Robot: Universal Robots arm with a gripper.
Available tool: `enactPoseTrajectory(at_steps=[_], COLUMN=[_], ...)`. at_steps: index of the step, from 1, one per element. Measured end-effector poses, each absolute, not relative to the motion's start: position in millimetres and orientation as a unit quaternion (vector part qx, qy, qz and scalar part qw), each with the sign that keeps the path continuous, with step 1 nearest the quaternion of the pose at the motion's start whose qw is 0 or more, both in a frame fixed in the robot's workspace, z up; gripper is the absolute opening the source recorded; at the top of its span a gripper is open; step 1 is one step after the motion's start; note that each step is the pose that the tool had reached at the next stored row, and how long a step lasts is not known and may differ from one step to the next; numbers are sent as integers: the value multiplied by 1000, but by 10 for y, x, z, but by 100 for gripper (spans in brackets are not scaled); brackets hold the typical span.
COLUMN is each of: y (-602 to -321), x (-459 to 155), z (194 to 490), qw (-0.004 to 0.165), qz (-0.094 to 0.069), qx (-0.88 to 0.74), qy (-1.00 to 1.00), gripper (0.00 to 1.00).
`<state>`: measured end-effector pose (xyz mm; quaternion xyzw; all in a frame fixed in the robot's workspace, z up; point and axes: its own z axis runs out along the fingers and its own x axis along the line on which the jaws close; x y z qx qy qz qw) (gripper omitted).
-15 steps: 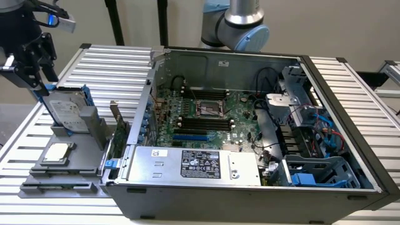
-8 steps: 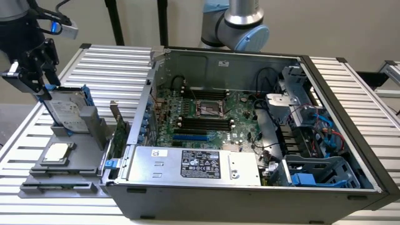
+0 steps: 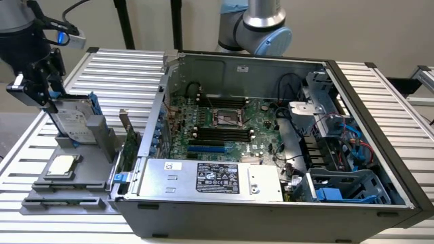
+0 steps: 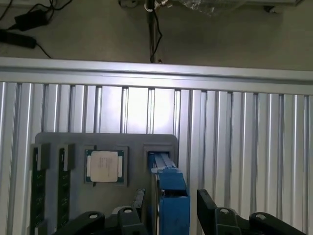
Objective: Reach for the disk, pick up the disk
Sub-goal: 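Pick up the disk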
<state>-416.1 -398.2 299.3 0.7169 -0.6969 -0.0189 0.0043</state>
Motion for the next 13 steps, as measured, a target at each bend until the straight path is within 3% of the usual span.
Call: enactPoseTrajectory(at_steps=[13], y=[-3976], x=[-4189], z=[2910], qw=[4], qz=[-19], qx=[717], qy=[-697], gripper=[54])
